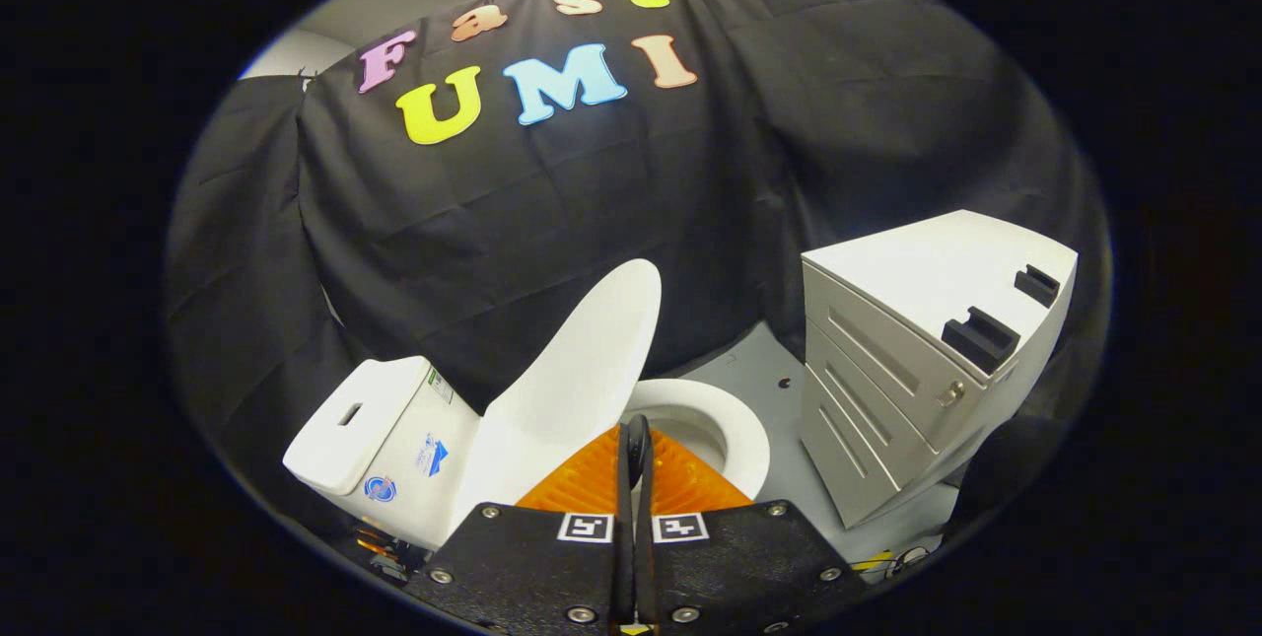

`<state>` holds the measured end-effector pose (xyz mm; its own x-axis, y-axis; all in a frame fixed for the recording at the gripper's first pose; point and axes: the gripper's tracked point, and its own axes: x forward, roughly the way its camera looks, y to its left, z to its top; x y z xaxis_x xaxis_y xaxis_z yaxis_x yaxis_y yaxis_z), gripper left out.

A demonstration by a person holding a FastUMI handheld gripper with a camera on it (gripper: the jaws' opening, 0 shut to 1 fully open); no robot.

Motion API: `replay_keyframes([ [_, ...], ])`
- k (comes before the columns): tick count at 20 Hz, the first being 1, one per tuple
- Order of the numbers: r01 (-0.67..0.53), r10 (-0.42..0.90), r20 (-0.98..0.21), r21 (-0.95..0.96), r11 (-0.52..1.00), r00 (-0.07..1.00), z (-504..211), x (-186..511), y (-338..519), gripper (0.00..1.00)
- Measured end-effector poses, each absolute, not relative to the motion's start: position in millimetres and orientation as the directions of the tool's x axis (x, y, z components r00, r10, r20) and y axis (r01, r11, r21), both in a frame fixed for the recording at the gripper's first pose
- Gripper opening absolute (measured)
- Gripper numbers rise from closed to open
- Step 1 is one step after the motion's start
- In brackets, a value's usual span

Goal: Open the toilet lid.

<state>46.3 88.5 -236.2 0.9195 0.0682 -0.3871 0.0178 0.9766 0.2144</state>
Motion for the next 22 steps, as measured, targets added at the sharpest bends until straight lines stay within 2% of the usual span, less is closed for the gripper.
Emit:
replay_keyframes([
  [11,-0.111,0.125,-0.299,0.064,0.992,0.946,-188,43,136,0.0],
  [22,-0.143,0.099,-0.276,-0.147,0.979,0.956,-159,38,177,0.0],
])
